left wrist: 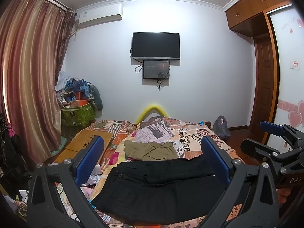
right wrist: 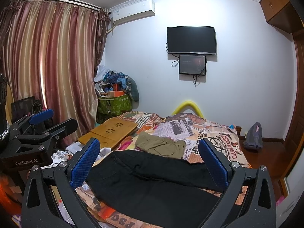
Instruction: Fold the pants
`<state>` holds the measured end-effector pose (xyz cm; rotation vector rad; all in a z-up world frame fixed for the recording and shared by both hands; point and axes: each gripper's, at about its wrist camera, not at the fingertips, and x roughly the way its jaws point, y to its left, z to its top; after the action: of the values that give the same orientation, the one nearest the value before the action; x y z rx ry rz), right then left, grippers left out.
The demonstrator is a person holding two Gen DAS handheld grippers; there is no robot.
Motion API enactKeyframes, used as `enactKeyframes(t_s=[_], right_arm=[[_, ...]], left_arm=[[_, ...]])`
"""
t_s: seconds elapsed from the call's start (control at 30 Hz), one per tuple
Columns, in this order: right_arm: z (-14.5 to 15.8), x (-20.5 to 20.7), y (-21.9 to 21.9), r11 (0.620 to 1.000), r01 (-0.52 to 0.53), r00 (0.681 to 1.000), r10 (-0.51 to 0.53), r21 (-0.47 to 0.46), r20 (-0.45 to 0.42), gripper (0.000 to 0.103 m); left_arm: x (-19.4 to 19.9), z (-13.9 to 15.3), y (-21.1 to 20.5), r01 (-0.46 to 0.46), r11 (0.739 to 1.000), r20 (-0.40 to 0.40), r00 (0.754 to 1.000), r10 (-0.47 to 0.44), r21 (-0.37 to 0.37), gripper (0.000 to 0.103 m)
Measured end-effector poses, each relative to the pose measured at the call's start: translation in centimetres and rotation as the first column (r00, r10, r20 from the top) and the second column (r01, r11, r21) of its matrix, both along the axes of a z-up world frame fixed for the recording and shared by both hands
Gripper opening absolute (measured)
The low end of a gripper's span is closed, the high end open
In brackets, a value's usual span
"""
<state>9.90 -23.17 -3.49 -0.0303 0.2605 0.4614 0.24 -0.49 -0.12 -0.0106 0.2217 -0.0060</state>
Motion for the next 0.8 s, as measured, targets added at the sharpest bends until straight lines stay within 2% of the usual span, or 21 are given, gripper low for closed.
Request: enactKeyframes(t_s=[0.8], right_arm=[[0.16, 0.48, -0.52, 1.0, 0.003, 1.0, -0.003, 0.004, -0.001, 0.103]], left_arm=[[0.04, -0.18, -0.34, 0.002, 1.0, 0.003, 1.0, -0.002, 0.0, 0.103]])
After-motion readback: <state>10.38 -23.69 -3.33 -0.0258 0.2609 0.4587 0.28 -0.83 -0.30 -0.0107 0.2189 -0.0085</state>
